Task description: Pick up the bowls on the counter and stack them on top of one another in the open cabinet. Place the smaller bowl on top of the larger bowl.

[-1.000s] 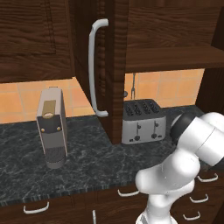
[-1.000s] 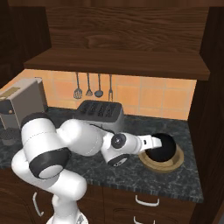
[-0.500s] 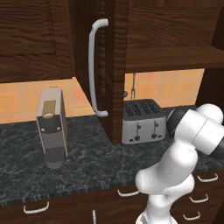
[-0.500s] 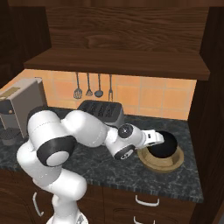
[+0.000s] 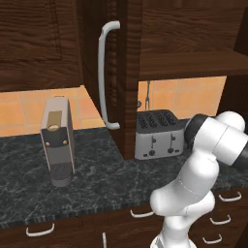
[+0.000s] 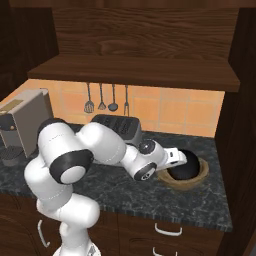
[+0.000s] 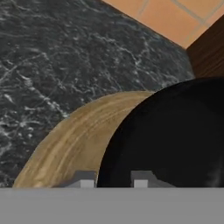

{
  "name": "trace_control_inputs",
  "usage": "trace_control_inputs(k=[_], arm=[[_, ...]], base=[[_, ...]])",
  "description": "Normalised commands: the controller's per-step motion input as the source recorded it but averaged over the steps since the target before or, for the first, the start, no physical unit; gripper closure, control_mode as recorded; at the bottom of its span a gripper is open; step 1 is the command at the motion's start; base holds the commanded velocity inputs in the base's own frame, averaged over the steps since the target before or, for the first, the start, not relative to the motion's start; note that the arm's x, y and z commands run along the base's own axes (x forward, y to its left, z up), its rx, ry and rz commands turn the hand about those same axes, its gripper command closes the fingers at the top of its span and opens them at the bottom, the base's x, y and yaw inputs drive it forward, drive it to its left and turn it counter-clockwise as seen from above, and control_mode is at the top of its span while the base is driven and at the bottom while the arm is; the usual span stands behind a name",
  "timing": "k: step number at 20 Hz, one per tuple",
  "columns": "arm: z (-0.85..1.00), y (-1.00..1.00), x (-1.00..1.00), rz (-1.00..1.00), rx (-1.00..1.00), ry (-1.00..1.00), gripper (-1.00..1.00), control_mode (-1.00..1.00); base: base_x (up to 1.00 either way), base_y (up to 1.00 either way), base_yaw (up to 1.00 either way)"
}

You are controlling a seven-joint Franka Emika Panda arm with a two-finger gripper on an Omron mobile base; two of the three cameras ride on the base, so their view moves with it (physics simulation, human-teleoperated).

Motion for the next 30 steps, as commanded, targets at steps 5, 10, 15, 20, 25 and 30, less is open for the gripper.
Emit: trace_control_inputs(k=[5, 10, 15, 20, 25, 30], arm=[[0.73, 0.04, -0.18, -0.01, 0.01, -0.02, -1.0, -1.0], [1.0, 0.09, -0.5, -0.15, 0.03, -0.02, -1.0, -1.0], [0.89, -0.02, -0.7, -0.51, 0.28, 0.0, -1.0, -1.0], [0.08, -0.44, -0.93, -0.54, 0.52, 0.06, -1.0, -1.0], [-0.11, -0.26, -0.58, -0.42, 0.43, -0.13, -1.0, -1.0], [-0.06, 0.03, 0.31, -0.03, 0.16, -0.01, -1.0, -1.0]], base=[[0.0, 0.0, 0.0], [0.0, 0.0, 0.0], [0.0, 0.0, 0.0], [0.0, 0.0, 0.0], [0.0, 0.0, 0.0], [0.0, 0.0, 0.0]])
